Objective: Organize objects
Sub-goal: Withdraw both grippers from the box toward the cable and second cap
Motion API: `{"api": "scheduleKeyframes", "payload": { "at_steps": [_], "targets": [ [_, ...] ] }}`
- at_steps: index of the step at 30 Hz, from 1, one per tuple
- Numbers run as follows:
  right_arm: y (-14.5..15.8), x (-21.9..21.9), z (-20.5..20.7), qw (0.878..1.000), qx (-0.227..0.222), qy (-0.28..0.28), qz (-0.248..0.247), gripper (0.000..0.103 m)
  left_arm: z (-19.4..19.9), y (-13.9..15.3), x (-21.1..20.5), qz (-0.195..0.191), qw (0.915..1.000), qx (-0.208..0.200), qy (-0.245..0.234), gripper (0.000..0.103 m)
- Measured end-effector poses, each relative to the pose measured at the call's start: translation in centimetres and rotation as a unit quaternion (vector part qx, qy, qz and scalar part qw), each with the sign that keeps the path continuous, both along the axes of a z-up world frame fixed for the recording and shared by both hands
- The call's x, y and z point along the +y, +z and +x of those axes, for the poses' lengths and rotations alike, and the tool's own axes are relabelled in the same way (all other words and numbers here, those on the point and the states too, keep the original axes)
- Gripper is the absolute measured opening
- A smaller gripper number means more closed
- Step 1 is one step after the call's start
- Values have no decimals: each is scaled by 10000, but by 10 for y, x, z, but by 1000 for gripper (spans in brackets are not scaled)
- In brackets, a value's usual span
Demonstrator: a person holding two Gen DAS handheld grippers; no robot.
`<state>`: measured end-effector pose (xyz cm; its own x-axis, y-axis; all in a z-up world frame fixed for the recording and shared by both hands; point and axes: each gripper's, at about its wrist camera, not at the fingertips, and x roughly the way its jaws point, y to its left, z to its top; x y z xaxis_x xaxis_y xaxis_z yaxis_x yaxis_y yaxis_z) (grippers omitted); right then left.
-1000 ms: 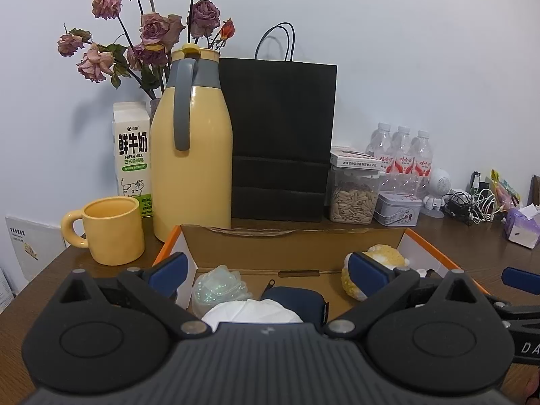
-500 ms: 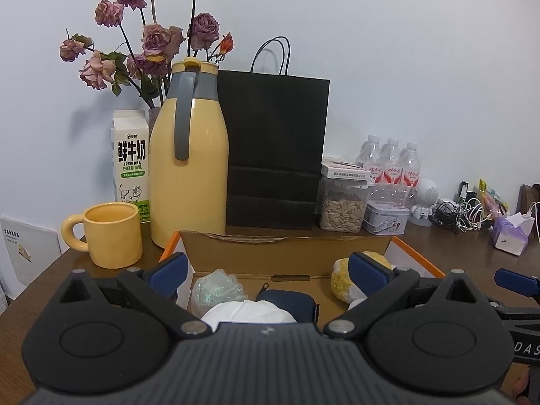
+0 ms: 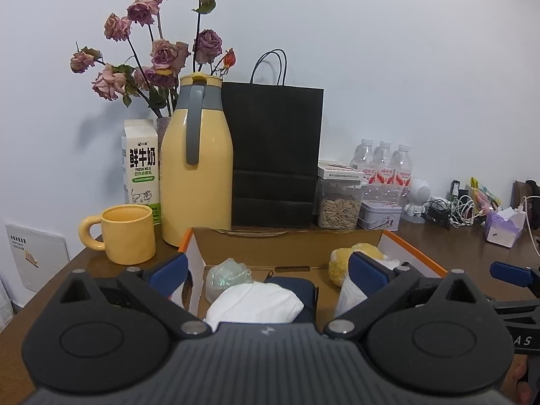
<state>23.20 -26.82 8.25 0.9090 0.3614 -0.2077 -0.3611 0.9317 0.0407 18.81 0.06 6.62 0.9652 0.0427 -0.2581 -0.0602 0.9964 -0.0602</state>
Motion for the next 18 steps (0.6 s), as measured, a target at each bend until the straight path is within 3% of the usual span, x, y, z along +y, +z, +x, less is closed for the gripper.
{"api": "scheduleKeyframes", "payload": {
  "at_steps": [18],
  "targets": [
    [-7, 6, -70, 9964, 334, 589, -502, 103, -61, -15, 37, -21, 9986, 479, 243, 103]
  ]
}}
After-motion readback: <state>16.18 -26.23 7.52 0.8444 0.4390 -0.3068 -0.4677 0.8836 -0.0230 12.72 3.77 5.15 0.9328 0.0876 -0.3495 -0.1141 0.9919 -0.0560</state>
